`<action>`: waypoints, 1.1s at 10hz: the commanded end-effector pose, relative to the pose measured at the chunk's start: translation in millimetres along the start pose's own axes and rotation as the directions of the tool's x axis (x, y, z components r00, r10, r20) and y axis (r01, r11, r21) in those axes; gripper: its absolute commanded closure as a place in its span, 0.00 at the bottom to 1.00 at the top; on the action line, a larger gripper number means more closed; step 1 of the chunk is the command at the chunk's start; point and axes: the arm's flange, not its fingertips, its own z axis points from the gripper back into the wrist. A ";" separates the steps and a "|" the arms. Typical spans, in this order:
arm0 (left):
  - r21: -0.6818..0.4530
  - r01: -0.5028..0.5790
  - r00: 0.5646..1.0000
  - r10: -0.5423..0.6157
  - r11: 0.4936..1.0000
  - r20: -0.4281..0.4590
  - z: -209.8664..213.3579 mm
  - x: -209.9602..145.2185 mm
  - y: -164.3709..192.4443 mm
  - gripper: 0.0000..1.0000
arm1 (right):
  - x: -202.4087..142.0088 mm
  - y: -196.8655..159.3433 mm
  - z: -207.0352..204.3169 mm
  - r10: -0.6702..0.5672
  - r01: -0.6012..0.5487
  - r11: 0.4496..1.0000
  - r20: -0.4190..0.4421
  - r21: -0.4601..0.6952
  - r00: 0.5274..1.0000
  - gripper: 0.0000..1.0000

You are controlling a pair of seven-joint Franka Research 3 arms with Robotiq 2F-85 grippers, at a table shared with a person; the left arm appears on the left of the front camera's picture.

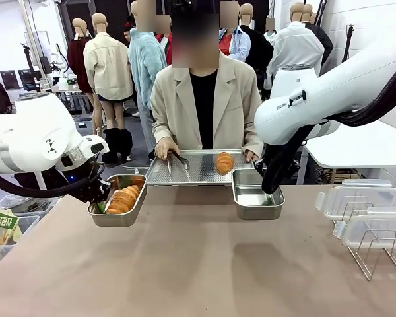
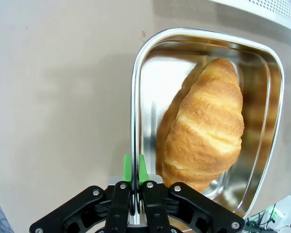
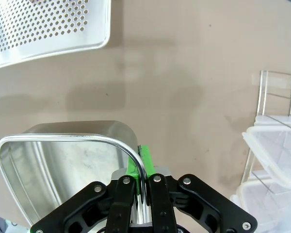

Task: Place the bread in airtight containers.
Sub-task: Once an object is inside an Airtight Container , place the container in the center of the table.

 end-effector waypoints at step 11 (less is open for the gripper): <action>0.009 0.007 1.000 -0.007 1.000 0.020 3.2 2.2 1.8 1.00 | -1.1 -0.4 -1.7 -0.007 0.007 1.000 0.017 0.008 1.000 1.00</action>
